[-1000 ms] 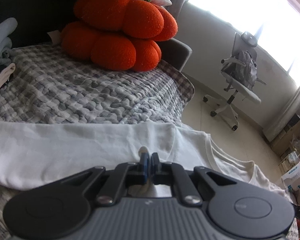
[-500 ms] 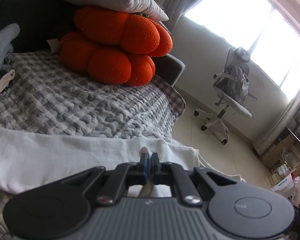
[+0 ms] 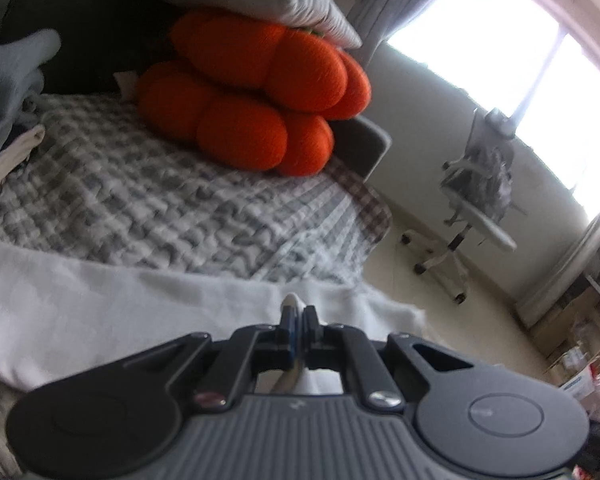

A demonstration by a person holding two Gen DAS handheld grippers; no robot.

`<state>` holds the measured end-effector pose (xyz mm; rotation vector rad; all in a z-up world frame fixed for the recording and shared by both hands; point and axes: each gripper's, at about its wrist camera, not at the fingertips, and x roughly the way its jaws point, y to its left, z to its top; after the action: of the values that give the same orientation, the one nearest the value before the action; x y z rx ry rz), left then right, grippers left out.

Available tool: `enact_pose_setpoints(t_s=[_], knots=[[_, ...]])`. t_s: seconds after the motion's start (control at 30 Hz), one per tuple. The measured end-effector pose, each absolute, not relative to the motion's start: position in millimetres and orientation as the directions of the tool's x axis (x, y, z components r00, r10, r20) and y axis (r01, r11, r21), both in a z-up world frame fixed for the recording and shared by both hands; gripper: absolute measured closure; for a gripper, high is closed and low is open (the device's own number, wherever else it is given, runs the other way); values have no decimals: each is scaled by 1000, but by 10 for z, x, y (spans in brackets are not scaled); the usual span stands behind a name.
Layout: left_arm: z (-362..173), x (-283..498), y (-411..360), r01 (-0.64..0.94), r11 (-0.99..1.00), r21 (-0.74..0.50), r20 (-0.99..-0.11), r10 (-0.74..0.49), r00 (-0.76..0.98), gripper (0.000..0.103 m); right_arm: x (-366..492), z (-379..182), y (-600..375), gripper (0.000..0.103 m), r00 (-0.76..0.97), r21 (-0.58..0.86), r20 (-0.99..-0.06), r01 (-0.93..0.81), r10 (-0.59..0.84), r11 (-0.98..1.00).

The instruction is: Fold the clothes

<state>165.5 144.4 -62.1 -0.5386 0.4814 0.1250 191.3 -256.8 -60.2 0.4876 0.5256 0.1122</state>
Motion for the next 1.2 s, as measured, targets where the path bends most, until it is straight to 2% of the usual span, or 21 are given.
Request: enact_pose_setpoints(t_s=[0.03, 0.07, 0.27, 0.5, 0.63, 0.77, 0.9, 0.93, 0.97, 1.1, 1.2], knots=[[-628, 1655, 1449, -245, 853, -460, -478, -5, 879, 99, 1899, -594, -2579, 60, 863, 479, -453, 25, 223, 877], [-634, 1655, 1455, -252, 853, -458, -484, -1, 875, 99, 1868, -579, -2594, 55, 867, 482, -447, 25, 221, 876], [-657, 1644, 1482, -290, 850, -441, -513, 26, 858, 98, 1735, -419, -2528, 56, 864, 418, -441, -42, 243, 907], [-512, 1504, 1420, -240, 865, -441, -475, 1, 880, 98, 1548, -337, -2307, 59, 846, 278, -474, -120, 245, 953], [-505, 1494, 1310, -199, 881, -429, -474, -32, 880, 98, 1579, -465, -2535, 59, 839, 390, -480, -57, 256, 919], [-506, 1506, 1153, -145, 895, -421, -470, -78, 879, 98, 1695, -617, -2698, 73, 821, 492, -481, -39, 309, 870], [-545, 1534, 940, -79, 921, -381, -480, -124, 868, 98, 1859, -675, -2670, 74, 804, 525, -476, -64, 355, 849], [-567, 1545, 883, -61, 930, -363, -486, -133, 864, 98, 1899, -680, -2665, 88, 805, 531, -469, -74, 365, 844], [-595, 1558, 830, -47, 938, -344, -495, -139, 858, 98, 1937, -683, -2664, 97, 806, 537, -458, -86, 376, 839], [-642, 1578, 762, -28, 949, -315, -511, -145, 847, 98, 2066, -702, -2680, 97, 808, 535, -442, -113, 391, 837], [-667, 1589, 730, -19, 954, -299, -520, -146, 841, 94, 2112, -767, -2721, 98, 803, 529, -455, -104, 385, 842]])
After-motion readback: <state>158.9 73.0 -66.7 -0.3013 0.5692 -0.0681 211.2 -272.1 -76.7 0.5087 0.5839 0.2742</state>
